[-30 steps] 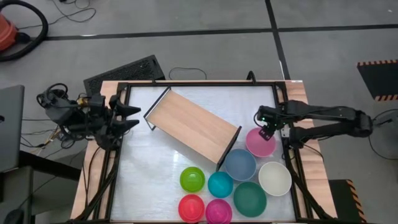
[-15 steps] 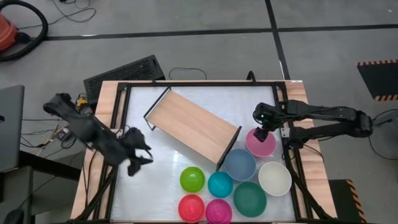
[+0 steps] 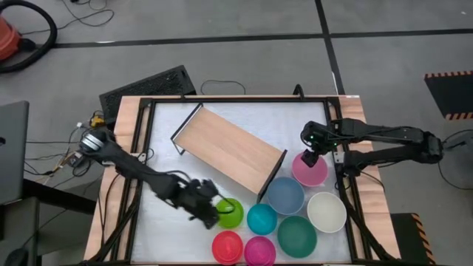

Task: Place and stack bowls onto a shelf
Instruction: Put the small green bowl on the shelf

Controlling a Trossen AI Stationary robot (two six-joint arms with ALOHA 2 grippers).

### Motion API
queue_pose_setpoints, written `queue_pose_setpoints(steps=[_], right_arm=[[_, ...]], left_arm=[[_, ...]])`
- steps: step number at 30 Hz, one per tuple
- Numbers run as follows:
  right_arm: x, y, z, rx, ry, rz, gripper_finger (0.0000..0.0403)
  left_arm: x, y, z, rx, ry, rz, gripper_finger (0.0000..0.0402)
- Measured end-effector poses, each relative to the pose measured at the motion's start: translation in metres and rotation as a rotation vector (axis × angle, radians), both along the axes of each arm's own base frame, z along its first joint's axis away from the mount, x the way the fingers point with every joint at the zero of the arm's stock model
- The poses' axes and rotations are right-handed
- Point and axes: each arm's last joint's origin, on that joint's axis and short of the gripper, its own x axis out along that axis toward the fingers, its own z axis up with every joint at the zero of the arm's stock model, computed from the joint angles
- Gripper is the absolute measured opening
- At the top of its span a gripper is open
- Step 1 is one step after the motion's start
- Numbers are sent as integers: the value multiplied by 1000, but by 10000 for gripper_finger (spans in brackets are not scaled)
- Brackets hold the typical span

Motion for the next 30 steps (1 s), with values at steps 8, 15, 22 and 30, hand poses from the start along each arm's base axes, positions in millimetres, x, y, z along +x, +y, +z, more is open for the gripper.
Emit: queue_pose_setpoints(steps=[8,15,22,30], right_arm=[[0,0,0,-16,1,35,285],[1,1,0,-11,-1,29,285],[2,3,0,-14,-5,51,285],[2,3,0,-15,-6,51,285]], left_arm=[[39,4,-64,-131,125,76,261],[41,-2,-78,-145,142,150,251],[44,-9,-37,-182,29,121,215],[33,-12,2,75,142,10,208]])
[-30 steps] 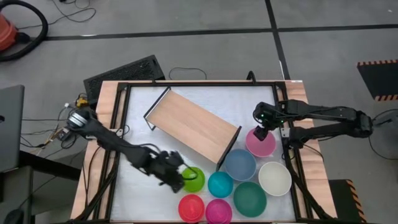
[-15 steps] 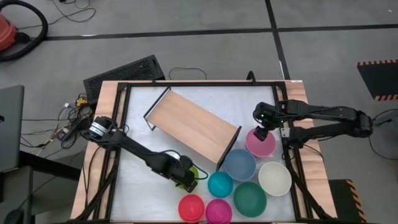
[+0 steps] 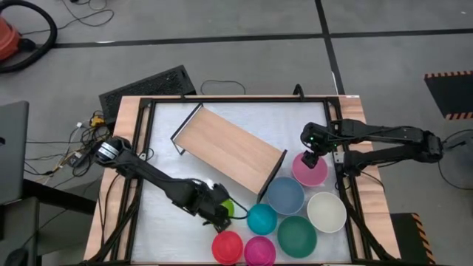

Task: Place and stack bowls onto a shelf
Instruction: Put the small green bowl on the shelf

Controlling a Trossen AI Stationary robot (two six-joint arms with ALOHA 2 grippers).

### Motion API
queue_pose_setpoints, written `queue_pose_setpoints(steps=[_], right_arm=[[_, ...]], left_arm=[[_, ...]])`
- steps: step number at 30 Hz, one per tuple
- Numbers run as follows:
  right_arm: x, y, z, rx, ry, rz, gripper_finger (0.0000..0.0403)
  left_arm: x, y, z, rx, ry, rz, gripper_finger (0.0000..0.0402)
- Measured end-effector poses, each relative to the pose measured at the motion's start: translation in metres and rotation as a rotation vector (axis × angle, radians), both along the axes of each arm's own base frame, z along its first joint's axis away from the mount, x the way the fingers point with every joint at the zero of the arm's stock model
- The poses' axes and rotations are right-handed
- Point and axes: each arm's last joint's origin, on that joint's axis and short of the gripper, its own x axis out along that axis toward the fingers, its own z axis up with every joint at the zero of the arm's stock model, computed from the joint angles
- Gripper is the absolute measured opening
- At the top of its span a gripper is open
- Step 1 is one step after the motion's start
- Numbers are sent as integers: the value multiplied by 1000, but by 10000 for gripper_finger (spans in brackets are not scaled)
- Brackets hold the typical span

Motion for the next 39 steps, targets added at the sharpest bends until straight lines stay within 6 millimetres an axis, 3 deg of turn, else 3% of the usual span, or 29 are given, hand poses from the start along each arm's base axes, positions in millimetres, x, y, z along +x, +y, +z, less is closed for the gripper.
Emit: queue_pose_setpoints(steps=[5,13,19,28,34,39], right_arm=[[0,0,0,-2,0,6,285],[0,0,0,-5,-2,8,285],[2,-1,1,-11,-23,9,285],[5,-1,2,-27,-50,30,285],[5,-2,2,-35,-49,30,285],[5,-2,2,-55,-50,34,285]], left_arm=[[-13,9,-10,127,119,21,208],[-16,18,-52,73,130,9,208],[-16,28,-63,-5,170,-6,178],[-13,29,-63,-27,165,-59,20],[-9,37,-56,-13,162,-22,1],[-3,48,-13,-66,114,-3,0]])
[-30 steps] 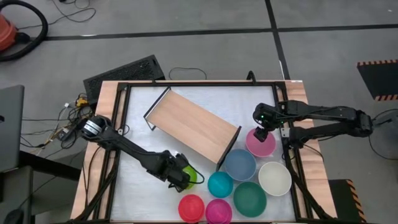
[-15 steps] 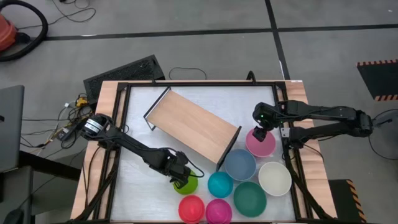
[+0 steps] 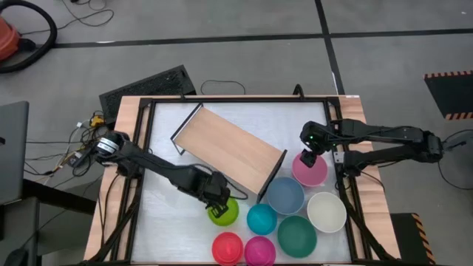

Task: Place and stack bowls onto a shelf
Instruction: Put the small green bowl on the shelf

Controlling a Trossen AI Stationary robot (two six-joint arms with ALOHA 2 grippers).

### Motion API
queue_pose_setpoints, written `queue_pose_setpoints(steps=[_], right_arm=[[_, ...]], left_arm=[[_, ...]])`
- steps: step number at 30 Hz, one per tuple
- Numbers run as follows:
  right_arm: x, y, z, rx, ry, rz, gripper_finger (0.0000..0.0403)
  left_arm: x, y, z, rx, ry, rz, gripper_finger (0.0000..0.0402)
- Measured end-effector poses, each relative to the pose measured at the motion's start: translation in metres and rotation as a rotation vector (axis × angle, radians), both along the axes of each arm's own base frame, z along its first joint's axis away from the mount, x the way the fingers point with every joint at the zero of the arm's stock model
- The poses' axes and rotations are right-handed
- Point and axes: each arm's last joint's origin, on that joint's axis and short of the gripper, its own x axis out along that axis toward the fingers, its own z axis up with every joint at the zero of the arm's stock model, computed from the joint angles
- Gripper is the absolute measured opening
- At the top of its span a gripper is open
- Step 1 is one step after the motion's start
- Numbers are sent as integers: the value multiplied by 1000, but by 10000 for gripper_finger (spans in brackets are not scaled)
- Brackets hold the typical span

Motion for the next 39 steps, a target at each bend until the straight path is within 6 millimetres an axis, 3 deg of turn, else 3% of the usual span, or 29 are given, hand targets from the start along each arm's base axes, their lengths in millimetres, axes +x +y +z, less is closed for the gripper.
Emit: queue_pose_setpoints(steps=[5,9,14,17,21,27,32,39], right_arm=[[1,0,1,-8,-14,12,285],[2,0,1,-9,-20,11,286],[5,-1,2,-17,-52,12,286],[6,-1,3,-21,-67,11,286],[6,-1,3,-17,-67,3,286],[6,-1,2,-12,-68,-9,286],[6,-1,2,-10,-69,-14,286],[6,-1,2,-10,-68,-15,286]], left_arm=[[-10,12,67,-79,-64,52,0],[-35,35,126,5,-121,166,0],[-66,86,162,178,-175,410,0],[-76,119,160,245,-128,469,0],[-78,159,144,251,-40,462,0],[-82,201,120,250,20,457,0],[-90,220,109,219,65,436,0],[-93,226,106,296,110,397,21]])
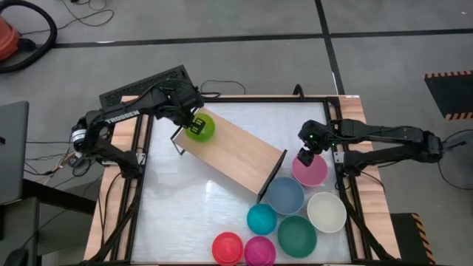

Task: Place and stack bowls onto a shelf
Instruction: Put the small green bowl on the shelf, then stack the small orange bowl on the top of the small green bowl on the shelf

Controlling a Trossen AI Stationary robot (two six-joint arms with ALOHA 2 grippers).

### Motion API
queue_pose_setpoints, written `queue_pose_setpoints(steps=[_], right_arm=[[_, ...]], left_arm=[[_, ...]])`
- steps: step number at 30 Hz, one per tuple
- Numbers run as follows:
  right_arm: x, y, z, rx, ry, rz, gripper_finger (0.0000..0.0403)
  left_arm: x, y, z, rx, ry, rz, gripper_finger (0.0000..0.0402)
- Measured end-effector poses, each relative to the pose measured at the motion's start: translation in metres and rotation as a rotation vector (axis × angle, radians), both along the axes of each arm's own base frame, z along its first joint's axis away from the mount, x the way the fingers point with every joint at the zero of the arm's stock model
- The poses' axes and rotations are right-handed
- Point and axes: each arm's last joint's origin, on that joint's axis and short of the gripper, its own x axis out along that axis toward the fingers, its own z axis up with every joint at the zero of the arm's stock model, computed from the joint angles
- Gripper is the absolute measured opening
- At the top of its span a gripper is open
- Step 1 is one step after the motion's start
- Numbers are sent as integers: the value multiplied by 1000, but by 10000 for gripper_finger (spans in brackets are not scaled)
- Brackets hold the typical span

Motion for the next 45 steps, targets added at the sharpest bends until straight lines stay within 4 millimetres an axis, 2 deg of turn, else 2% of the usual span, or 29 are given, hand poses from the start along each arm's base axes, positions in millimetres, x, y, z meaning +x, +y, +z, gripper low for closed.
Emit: queue_pose_setpoints(steps=[6,12,17,19,22,27,31,35,39,45], right_arm=[[0,0,0,0,0,2,286],[1,0,0,-2,-6,4,286],[0,0,0,-8,-3,18,286],[1,0,0,-9,-3,20,286],[1,0,0,-12,-2,26,286],[1,0,0,-13,-3,27,286],[1,0,0,-13,-2,29,286],[1,0,0,-21,-3,45,286],[1,0,1,-25,-6,50,286],[1,0,1,-24,-7,50,286]], left_arm=[[-1,3,5,-16,-12,-44,99],[-4,1,27,40,-11,-89,179],[-6,-8,55,-6,-94,-161,218],[-3,-22,69,-65,-176,-246,223],[5,-56,85,-111,-259,-372,224],[16,-130,86,-156,-312,-531,224],[20,-192,74,-150,-400,-592,224],[26,-237,46,-150,-410,-597,224],[39,-264,6,-158,-316,-617,224],[76,-294,-48,-245,-274,-766,224]])
